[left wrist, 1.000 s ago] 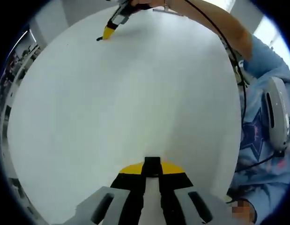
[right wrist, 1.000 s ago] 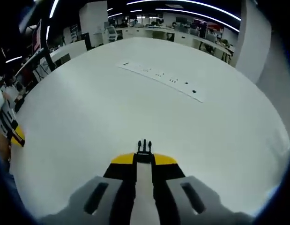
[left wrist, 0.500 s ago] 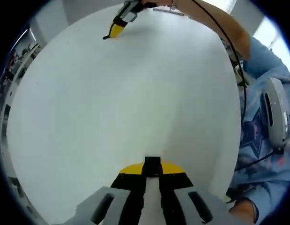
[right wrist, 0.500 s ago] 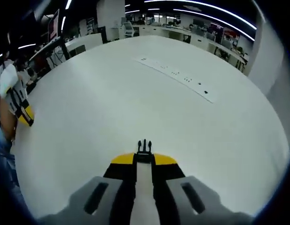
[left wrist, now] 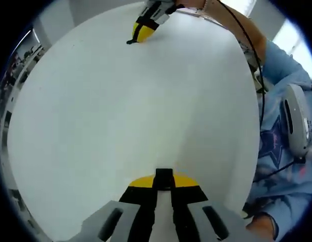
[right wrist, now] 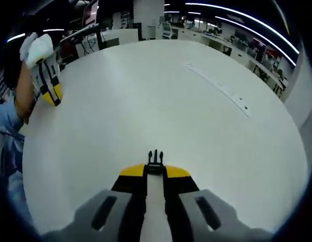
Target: Snap the two parts of the plastic buckle together until the buckle closes and remains connected.
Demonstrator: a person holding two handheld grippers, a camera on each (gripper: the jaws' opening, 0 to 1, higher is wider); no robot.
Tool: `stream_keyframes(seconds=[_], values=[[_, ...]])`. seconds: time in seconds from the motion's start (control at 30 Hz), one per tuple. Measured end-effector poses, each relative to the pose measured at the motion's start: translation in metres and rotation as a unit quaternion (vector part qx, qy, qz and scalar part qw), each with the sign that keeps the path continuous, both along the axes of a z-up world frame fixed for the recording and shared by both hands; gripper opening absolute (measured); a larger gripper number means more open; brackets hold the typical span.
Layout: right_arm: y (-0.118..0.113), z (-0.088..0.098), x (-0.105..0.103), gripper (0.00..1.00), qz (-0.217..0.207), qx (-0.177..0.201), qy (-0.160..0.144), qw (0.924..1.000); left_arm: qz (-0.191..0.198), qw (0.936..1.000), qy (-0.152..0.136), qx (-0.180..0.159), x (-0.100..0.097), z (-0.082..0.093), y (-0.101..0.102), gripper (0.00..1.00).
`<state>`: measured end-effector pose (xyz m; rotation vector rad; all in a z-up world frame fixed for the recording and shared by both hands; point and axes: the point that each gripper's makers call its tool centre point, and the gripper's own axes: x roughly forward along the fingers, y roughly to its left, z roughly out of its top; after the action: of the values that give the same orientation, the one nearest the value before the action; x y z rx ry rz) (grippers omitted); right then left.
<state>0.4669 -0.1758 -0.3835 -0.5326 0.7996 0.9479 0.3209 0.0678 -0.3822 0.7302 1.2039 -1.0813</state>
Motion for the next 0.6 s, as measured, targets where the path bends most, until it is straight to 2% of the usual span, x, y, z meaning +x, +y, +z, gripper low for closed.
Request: stream_keyframes(seconds=[0.2, 0.6], values=[[0.013, 0.001, -0.034, 0.11, 0.051, 0.002, 0.004, 0.9987, -0.001, 1.0, 0.001, 0.003, 0.0, 0.0, 0.001, 0.1], [0.028, 0.004, -0.076, 0.11, 0.113, 0.006, 0.001, 0.9935, 0.003, 0.9999, 0.003, 0.009, 0.002, 0.001, 0.004, 0.1]])
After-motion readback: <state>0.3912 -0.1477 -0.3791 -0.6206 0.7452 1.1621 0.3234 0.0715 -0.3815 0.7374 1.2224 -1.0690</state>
